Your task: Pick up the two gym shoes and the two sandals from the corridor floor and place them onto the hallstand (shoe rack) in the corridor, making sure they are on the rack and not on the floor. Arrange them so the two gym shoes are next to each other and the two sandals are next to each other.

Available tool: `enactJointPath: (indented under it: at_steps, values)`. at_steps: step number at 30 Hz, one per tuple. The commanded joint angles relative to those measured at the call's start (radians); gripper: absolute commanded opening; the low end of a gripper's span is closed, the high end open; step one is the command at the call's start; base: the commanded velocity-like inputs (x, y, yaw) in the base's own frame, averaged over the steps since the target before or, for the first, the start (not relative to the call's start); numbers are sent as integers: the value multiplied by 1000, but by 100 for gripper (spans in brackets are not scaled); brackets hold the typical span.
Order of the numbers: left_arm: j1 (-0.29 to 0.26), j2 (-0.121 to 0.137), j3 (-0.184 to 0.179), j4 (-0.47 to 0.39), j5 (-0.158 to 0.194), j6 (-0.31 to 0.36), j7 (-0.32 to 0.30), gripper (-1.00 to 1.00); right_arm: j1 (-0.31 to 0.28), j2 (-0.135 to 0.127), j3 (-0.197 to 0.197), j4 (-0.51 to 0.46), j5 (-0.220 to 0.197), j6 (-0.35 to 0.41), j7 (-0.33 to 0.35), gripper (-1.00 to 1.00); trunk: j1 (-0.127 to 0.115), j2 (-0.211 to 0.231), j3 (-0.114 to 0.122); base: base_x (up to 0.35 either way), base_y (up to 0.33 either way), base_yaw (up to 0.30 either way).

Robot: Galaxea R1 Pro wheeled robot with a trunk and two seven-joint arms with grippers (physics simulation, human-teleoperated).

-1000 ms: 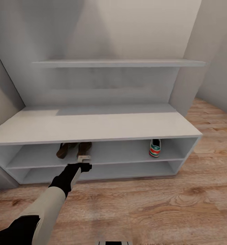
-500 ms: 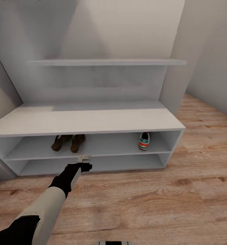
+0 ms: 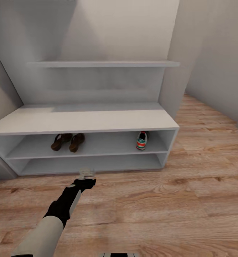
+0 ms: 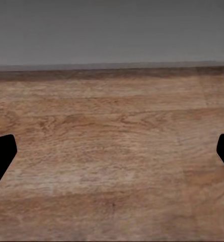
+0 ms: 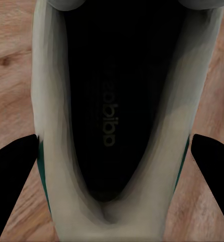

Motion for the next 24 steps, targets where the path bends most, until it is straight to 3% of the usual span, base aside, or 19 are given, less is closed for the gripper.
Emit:
enactJointPath:
  at_steps: [1, 3, 7, 12, 14, 18, 24]
  values:
    - [18, 0, 7, -13, -8, -8, -27, 100, -2, 0, -6, 1, 8, -4, 7, -100, -1, 0, -1, -270, -173, 0]
    - [52, 7, 8, -31, -8, -29, -71, 100, -2, 0, -6, 1, 8, -4, 7, -100, -1, 0, -1, -270, -172, 0]
    - [144, 46, 10, -80, -1, -85, -191, 100, -2, 0, -6, 3, 8, -4, 7, -100, -1, 0, -1, -268, -172, 0]
    - [256, 90, 15, -109, 57, -180, -327, 100, -2, 0, -7, 6, 8, -4, 7, -100, -1, 0, -1, -206, -129, 0]
    - [340, 125, 19, -110, 104, -295, -430, 100, -2, 1, -7, 9, 10, -5, 10, -100, -1, 0, -1, -82, -38, 0]
    - [401, 141, 20, -105, 119, -387, -466, 100, -2, 7, -8, 11, 10, -6, 12, -100, -1, 0, -1, -21, -10, 0]
    - [427, 143, 24, -100, 122, -423, -473, 100, -2, 11, -8, 12, 11, -6, 13, -100, -1, 0, -1, -5, -2, 0]
